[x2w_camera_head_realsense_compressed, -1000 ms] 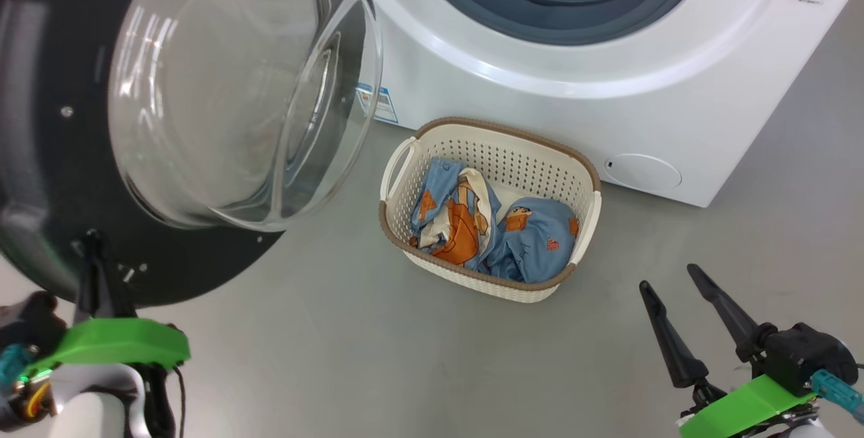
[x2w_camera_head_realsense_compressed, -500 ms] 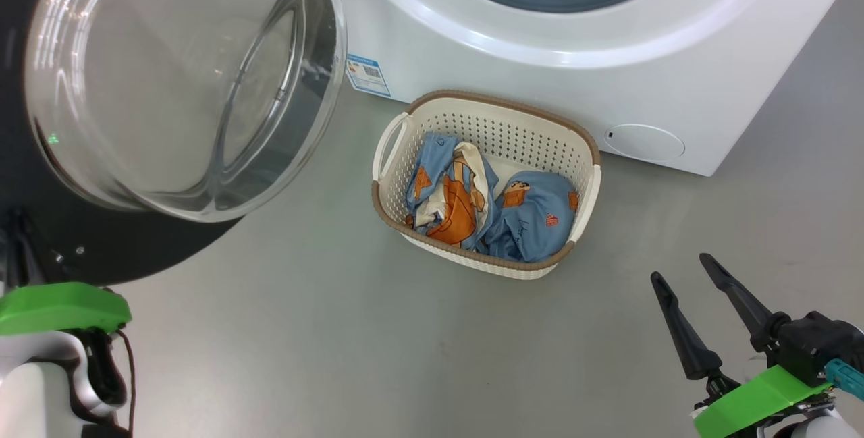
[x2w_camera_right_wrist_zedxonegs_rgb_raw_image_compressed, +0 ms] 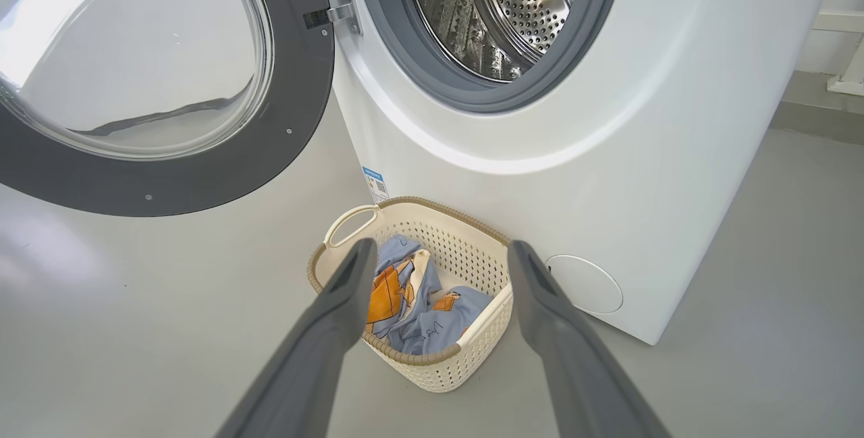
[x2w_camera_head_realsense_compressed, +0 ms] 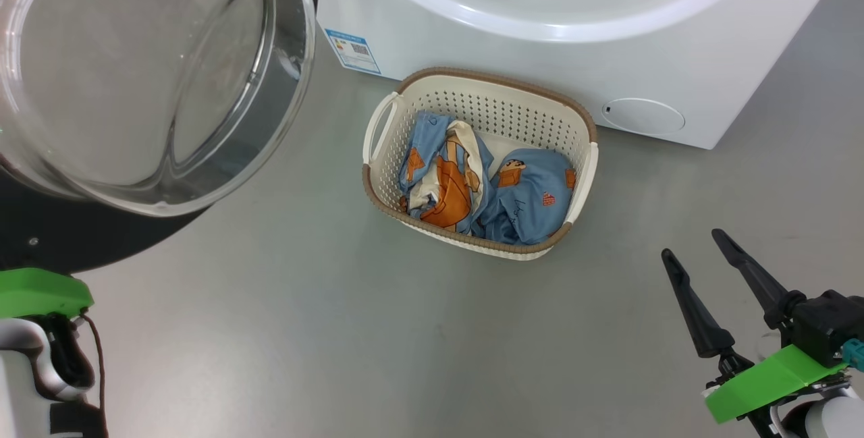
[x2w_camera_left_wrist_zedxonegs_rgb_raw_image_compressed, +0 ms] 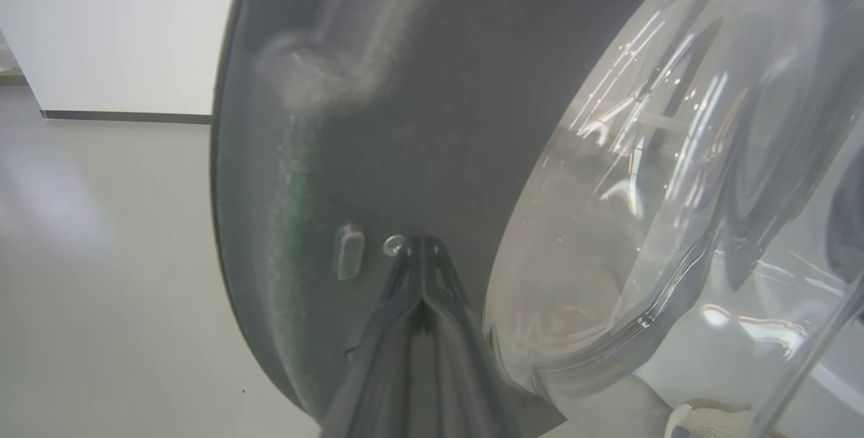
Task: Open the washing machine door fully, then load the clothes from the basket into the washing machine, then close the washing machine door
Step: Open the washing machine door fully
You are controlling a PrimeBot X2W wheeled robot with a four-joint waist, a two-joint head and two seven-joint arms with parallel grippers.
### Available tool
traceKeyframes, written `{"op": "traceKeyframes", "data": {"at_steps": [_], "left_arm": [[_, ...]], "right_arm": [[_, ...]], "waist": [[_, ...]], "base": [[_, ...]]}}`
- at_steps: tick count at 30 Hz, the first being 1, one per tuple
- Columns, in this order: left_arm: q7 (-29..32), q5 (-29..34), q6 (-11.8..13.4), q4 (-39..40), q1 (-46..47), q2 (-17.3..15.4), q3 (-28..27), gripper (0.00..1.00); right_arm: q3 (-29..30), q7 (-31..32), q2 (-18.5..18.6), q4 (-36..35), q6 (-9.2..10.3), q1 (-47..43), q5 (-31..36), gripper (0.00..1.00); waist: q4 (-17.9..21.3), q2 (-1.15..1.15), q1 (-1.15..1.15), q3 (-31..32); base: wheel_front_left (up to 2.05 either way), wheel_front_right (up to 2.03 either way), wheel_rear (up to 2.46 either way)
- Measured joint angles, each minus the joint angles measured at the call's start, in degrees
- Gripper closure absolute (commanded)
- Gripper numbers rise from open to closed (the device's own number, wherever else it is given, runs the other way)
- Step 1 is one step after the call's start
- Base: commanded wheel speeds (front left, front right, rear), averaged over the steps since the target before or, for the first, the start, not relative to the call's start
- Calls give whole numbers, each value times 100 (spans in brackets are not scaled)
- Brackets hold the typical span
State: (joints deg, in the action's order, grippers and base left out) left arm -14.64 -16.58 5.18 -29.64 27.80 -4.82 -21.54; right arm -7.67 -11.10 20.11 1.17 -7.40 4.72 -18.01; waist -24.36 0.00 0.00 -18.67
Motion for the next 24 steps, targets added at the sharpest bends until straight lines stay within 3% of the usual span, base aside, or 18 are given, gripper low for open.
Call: {"op": "traceKeyframes", "data": {"at_steps": [12,24], "left_arm": [[0,477,-326,57,101,126,-402,100],[-1,936,-804,1511,-292,246,-427,100]], "right_arm": [[47,-11,-48,80,0,0,-22,0],[-92,-246,-450,522,0,-1,-31,0]], "waist": [[52,0,0,70],[189,0,0,499]], "base": [[0,0,0],[0,0,0]]}}
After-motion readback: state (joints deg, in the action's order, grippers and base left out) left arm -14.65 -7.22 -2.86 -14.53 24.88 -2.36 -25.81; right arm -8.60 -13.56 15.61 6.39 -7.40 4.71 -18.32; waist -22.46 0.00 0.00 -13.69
